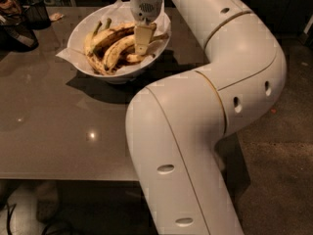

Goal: Pick banana from white bowl

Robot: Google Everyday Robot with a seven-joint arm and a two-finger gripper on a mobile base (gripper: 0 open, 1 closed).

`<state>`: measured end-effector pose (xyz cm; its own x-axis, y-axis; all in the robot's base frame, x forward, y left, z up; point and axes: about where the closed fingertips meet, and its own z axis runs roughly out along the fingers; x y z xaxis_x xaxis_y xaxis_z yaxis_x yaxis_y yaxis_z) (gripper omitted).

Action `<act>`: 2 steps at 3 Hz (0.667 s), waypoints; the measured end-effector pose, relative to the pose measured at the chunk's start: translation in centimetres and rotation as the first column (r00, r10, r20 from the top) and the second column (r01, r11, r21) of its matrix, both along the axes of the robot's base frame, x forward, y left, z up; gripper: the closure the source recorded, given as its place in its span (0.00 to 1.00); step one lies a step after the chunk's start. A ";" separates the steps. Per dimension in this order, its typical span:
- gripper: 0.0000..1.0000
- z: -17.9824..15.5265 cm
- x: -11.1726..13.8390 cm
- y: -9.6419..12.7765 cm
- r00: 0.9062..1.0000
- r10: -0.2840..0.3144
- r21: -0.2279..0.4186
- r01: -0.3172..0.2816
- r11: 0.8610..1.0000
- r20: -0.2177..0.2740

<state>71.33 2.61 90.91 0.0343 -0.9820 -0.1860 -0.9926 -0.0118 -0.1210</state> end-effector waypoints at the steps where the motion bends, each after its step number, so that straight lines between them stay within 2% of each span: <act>1: 0.83 -0.1 0.9 0.5 1.000 -0.004 0.016 0.004 1.000 0.028; 2: 1.00 0.0 0.9 0.5 1.000 -0.004 0.016 0.004 1.000 0.028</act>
Offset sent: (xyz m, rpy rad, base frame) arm -0.0027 -0.0008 0.0061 0.0579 -0.0169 0.0257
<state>72.20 3.10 90.91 0.0359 -0.9789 -0.2011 -0.9889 -0.0057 -0.1485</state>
